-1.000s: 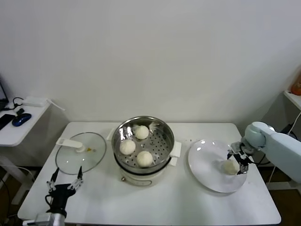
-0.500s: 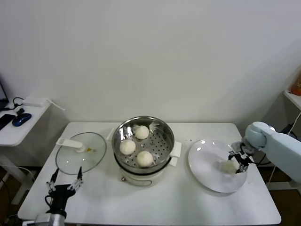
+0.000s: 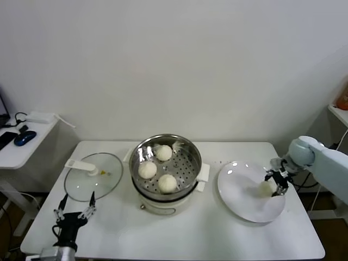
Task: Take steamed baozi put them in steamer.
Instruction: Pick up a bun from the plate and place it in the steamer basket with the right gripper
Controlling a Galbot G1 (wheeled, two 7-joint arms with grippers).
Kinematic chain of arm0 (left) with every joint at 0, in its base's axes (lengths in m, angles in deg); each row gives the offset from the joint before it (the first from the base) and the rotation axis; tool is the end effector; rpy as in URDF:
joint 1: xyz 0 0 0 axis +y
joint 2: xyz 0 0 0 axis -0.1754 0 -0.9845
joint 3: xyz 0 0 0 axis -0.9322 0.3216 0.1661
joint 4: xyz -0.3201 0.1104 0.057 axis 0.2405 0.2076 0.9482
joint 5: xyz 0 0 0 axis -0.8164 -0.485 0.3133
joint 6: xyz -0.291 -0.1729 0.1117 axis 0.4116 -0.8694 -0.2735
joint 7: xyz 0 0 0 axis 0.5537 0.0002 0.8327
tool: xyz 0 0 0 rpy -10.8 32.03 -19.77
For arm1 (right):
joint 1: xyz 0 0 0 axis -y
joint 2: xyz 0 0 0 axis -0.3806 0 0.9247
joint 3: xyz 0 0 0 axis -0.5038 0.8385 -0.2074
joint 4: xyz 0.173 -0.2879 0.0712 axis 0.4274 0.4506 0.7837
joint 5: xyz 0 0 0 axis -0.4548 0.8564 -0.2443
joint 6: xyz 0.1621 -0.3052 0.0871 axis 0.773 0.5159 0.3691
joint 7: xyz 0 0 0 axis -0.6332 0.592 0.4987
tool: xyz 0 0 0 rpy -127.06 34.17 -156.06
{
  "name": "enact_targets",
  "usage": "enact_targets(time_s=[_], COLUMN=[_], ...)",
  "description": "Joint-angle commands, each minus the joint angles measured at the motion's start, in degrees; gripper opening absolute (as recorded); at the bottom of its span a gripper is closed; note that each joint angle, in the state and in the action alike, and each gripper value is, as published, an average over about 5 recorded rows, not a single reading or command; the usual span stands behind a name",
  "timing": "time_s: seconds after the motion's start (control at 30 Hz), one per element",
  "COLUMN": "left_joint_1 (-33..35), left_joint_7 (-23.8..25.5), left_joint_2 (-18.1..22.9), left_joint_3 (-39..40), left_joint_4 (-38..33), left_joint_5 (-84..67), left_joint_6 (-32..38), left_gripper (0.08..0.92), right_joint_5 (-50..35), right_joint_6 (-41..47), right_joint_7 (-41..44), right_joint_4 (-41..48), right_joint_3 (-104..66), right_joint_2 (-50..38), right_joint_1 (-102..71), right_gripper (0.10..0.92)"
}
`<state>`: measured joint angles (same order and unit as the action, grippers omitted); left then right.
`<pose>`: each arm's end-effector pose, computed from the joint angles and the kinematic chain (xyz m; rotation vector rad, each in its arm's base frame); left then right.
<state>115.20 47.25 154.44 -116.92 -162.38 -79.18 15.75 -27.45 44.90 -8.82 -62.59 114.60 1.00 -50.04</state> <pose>0.1485 0.1038 -0.3386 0.2332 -3.0354 -0.1113 0.5026 -0.2236 -0.2021 1.2976 -1.2719 1.3241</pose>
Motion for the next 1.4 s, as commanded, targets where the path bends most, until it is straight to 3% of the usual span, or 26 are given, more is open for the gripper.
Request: enact_targets(time_s=[0.03,0.33,0.63,1.0,1.4], left_joint_1=[0.1,0.7,0.6,-0.1,0.5], left_joint_7=[0.0,0.0,0.1,0.2,0.1], left_joint_2=[-0.1,-0.2,-0.3,-0.1,-0.4], left_joint_3=[0.0,0.3,1.0,1.9,1.1], left_joint_4=[-0.4,-1.4,-2.4,-2.7,-2.3], left_joint_5=[-0.1,1.1,2.7,3.7,2.9], left_joint_6=[0.1,1.3,2.0,1.5,1.7], left_gripper=[0.823,0.823,0.823,0.823,0.823], right_joint_5=[-20.1,-37.6,-48.9,-52.0,-47.6], right_joint_6=[6.8,9.8,11.1,13.3,14.3], right_joint_7=[-0.6,-0.9,-1.2,-3.7,-4.9], right_joint_4=[-4.8,-6.0,-3.9,-1.3,0.6], right_joint_3=[18.2,37.5,44.9,41.9,40.1], right_joint_2=[-0.4,10.1,23.7,35.3,37.7], right_joint_1=[22.4,46.0,53.1,46.7,39.2], right_gripper=[0.670,0.670,0.670,0.671,0.679])
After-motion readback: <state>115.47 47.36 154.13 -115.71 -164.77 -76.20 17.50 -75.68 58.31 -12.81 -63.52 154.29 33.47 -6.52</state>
